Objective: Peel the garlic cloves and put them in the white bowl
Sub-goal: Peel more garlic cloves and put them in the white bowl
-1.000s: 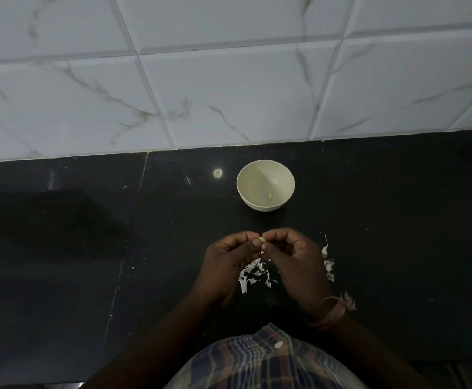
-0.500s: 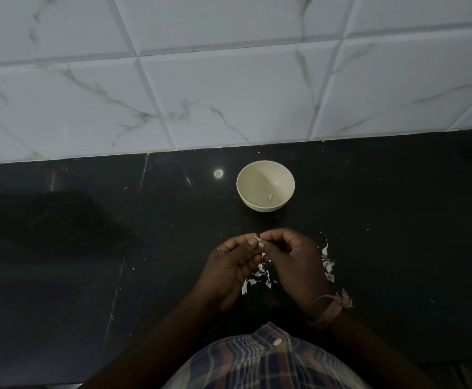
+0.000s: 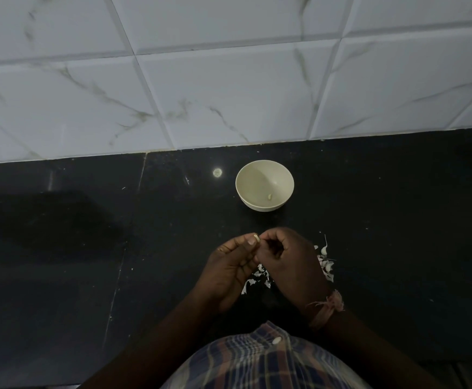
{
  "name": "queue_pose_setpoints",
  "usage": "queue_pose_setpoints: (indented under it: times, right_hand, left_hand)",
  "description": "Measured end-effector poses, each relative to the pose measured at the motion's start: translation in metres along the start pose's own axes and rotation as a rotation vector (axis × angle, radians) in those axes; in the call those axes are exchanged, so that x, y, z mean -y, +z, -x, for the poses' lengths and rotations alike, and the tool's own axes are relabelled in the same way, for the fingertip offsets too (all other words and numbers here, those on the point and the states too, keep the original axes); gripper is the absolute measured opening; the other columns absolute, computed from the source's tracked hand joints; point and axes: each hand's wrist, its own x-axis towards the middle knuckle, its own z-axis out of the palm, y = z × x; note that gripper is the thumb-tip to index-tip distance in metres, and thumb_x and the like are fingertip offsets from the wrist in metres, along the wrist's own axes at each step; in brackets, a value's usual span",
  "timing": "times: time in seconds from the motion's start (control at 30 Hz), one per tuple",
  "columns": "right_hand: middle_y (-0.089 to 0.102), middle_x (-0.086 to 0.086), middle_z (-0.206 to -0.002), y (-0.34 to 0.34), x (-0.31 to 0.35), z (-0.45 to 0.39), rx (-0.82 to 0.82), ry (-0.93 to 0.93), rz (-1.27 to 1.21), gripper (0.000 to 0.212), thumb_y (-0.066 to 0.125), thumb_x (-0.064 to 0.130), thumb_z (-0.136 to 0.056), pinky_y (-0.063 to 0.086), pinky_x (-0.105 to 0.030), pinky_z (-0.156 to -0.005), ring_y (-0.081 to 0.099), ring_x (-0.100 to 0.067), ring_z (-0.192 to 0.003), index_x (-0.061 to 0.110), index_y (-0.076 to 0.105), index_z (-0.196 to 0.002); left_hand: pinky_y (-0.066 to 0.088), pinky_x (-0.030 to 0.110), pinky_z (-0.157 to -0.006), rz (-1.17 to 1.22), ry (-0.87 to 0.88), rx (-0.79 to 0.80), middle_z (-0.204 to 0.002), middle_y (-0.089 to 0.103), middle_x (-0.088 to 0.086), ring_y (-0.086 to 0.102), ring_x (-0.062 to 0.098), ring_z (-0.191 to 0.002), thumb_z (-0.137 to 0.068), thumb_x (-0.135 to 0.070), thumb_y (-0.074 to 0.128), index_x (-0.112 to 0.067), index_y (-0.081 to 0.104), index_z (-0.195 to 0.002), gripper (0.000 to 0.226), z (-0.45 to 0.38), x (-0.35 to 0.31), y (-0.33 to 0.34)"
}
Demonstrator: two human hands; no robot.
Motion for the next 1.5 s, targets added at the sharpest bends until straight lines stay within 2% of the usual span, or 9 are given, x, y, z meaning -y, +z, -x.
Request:
queue_pose_setpoints:
  times: [0.17,0.3,0.47,0.6,0.73,0.93,1.17,1.27,1.5]
  right_hand:
    - [0.064,0.010,-0.083,0.001,0.001,-0.001,-0.026,-0.036,0.045,0.007,0.074,0.013,-0.082,0.052,-0.028,-0.069,0.061,-0.006,-0.076,0.017,0.069,-0.086]
    - [0.062,0.008,-0.080,0.003,0.001,0.000,-0.042,-0.041,0.074,0.010,0.074,0.011,-0.080,0.049,-0.026,-0.067,0.058,-0.007,-0.074,0.015,0.066,-0.084]
    - [0.059,0.009,-0.081,0.001,0.001,0.002,-0.055,-0.030,0.084,0.011,0.073,0.011,-0.081,0.041,-0.011,-0.066,0.056,-0.004,-0.075,0.017,0.064,-0.084]
    - [0.063,0.011,-0.081,0.000,0.004,0.000,-0.034,0.031,0.003,0.006,0.070,0.016,-0.084,0.050,-0.022,-0.067,0.061,-0.005,-0.076,0.020,0.066,-0.084]
    - [0.070,0.011,-0.082,-0.001,0.006,0.002,-0.035,0.124,-0.118,0.010,0.067,0.015,-0.090,0.057,-0.027,-0.071,0.068,-0.003,-0.077,0.023,0.072,-0.087]
    - [0.074,0.007,-0.077,-0.003,0.012,-0.001,-0.036,0.233,-0.220,0.007,0.070,0.019,-0.089,0.059,-0.030,-0.070,0.071,-0.004,-0.073,0.022,0.075,-0.086]
    - [0.075,-0.001,-0.076,-0.005,0.015,-0.002,0.014,0.350,-0.356,0.002,0.072,0.016,-0.088,0.058,-0.033,-0.066,0.072,-0.013,-0.069,0.016,0.073,-0.087]
    - [0.074,-0.002,-0.074,-0.008,0.016,-0.003,0.050,0.328,-0.365,0.002,0.072,0.015,-0.088,0.054,-0.026,-0.060,0.069,-0.015,-0.061,0.014,0.073,-0.086]
    - [0.070,0.000,-0.061,-0.012,0.020,-0.006,0.079,0.313,-0.418,0.004,0.070,0.007,-0.090,0.052,-0.023,-0.053,0.064,-0.015,-0.050,0.005,0.071,-0.087]
  left_hand:
    - [0.059,0.030,-0.083,0.010,0.010,-0.012,-0.109,0.069,0.024,0.071,0.023,-0.090,-0.085,-0.014,0.072,0.008,0.065,-0.119,0.041,-0.001,0.001,0.003]
    - [0.061,0.030,-0.083,-0.008,0.011,-0.003,-0.105,0.071,0.024,0.073,0.023,-0.088,-0.083,-0.012,0.072,0.004,0.069,-0.109,0.031,-0.001,0.001,0.005]
    - [0.061,0.032,-0.083,-0.051,0.024,0.026,-0.107,0.072,0.026,0.073,0.027,-0.092,-0.084,-0.012,0.071,0.006,0.069,-0.110,0.032,0.000,0.000,0.008]
    - [0.058,0.034,-0.085,-0.061,0.049,0.037,-0.107,0.069,0.026,0.070,0.028,-0.094,-0.083,-0.014,0.071,-0.002,0.071,-0.100,0.021,0.003,0.001,0.009]
    - [0.060,0.032,-0.077,-0.082,0.134,0.015,-0.094,0.071,0.018,0.072,0.025,-0.085,-0.083,-0.008,0.068,-0.004,0.067,-0.092,0.011,0.004,0.002,0.010]
    - [0.051,0.054,-0.091,-0.284,0.244,-0.029,-0.093,0.071,0.022,0.065,0.038,-0.093,-0.087,-0.012,0.075,-0.013,0.073,-0.090,0.004,0.002,-0.002,0.006]
    - [0.055,0.028,-0.069,-0.526,0.377,-0.015,-0.083,0.074,0.008,0.070,0.018,-0.076,-0.093,0.004,0.066,-0.005,0.069,-0.094,0.010,0.008,-0.006,0.008]
    - [0.055,0.025,-0.069,-0.554,0.402,-0.016,-0.082,0.074,0.006,0.070,0.015,-0.075,-0.091,0.005,0.067,-0.004,0.070,-0.093,0.010,0.010,-0.009,0.007]
    - [0.055,0.025,-0.071,-0.560,0.410,-0.009,-0.084,0.076,0.007,0.071,0.016,-0.077,-0.090,0.000,0.071,-0.011,0.074,-0.090,0.011,0.011,-0.012,0.008]
